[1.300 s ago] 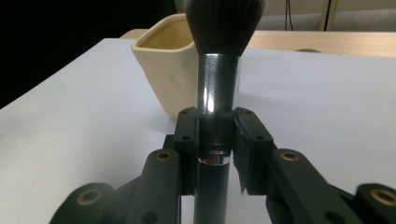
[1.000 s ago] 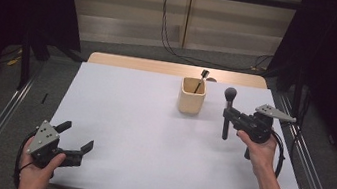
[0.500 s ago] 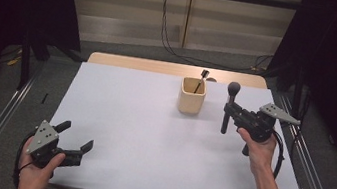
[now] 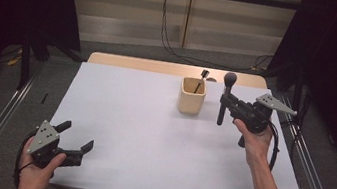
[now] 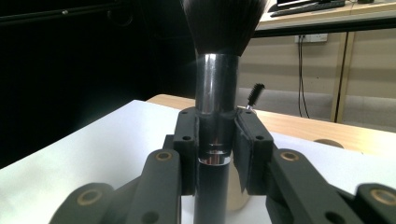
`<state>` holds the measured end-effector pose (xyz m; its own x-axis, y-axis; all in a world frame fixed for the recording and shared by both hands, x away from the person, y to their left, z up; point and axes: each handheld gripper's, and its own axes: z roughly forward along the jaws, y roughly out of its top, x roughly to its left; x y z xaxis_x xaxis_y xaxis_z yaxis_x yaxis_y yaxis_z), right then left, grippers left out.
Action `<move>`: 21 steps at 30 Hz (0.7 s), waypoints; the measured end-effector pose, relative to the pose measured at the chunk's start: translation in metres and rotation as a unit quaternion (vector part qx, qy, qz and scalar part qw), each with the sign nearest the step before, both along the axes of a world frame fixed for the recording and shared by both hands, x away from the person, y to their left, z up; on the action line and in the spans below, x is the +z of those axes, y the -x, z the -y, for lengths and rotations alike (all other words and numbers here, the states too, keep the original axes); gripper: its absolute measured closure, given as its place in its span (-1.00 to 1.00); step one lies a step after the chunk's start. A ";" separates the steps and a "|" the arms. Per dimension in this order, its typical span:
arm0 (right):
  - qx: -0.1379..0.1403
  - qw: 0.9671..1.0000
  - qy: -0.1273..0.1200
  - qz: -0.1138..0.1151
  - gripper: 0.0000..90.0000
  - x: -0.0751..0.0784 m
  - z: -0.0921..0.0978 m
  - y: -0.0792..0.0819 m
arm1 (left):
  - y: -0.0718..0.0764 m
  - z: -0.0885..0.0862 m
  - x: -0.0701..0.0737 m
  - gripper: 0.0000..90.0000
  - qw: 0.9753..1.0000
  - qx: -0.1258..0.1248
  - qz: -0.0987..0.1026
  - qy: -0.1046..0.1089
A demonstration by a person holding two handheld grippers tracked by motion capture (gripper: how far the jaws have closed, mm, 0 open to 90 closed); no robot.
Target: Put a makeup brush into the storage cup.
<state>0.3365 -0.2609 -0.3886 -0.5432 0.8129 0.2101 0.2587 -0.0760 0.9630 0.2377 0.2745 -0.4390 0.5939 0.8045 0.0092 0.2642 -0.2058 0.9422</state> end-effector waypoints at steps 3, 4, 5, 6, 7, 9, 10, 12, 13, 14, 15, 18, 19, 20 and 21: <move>0.003 1.000 0.004 0.002 0.63 0.004 -0.004 -0.004 | 0.000 0.000 0.000 -0.94 1.000 0.002 0.001 0.003; 0.003 1.000 0.004 0.003 0.63 0.005 -0.005 -0.005 | 0.000 0.000 0.000 -0.94 1.000 0.003 0.002 0.004; 0.005 1.000 0.002 0.003 0.63 0.005 -0.005 -0.006 | 0.000 0.000 0.000 -0.94 1.000 0.005 0.002 0.008; 0.004 1.000 0.003 0.004 0.63 0.006 -0.006 -0.007 | 0.000 0.000 0.000 -0.94 1.000 0.006 0.000 0.013; 0.004 1.000 0.004 0.005 0.63 0.007 -0.006 -0.008 | 0.000 0.000 -0.001 -0.94 1.000 0.008 0.001 0.014; 0.002 1.000 0.004 0.006 0.63 0.010 -0.007 -0.010 | 0.000 0.000 -0.001 -0.94 1.000 0.007 0.002 0.012; 0.001 1.000 0.005 0.006 0.63 0.011 -0.008 -0.011 | 0.000 0.000 -0.001 -0.94 1.000 0.007 0.003 0.012; 0.002 1.000 0.006 0.008 0.63 0.014 -0.009 -0.013 | 0.000 0.001 -0.001 -0.94 1.000 0.007 0.003 0.017; 0.003 1.000 0.007 0.008 0.63 0.015 -0.010 -0.014 | 0.000 0.001 -0.001 -0.94 1.000 0.007 0.003 0.018; 0.003 1.000 0.006 0.009 0.63 0.016 -0.010 -0.015 | 0.000 0.001 -0.001 -0.94 1.000 0.007 0.003 0.017; 0.003 1.000 0.007 0.009 0.63 0.017 -0.011 -0.017 | -0.001 0.001 -0.001 -0.94 1.000 0.007 0.004 0.018; 0.003 1.000 0.010 0.013 0.63 0.021 -0.015 -0.021 | -0.001 0.001 -0.002 -0.94 1.000 0.010 0.003 0.028; 0.005 1.000 0.009 0.015 0.63 0.022 -0.016 -0.023 | -0.001 0.002 -0.002 -0.94 0.999 0.010 0.003 0.030; 0.007 1.000 0.007 0.016 0.63 0.023 -0.017 -0.024 | -0.001 0.002 -0.002 -0.94 0.999 0.010 0.003 0.032; 0.007 1.000 0.007 0.017 0.63 0.023 -0.018 -0.025 | -0.001 0.002 -0.002 -0.94 0.999 0.010 0.003 0.031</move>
<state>0.3616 -0.2429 -0.3651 -0.5613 0.8079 0.1793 0.2270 -0.0580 0.9722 0.2384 0.2728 -0.4409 0.5779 0.8152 -0.0378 0.2611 -0.1409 0.9550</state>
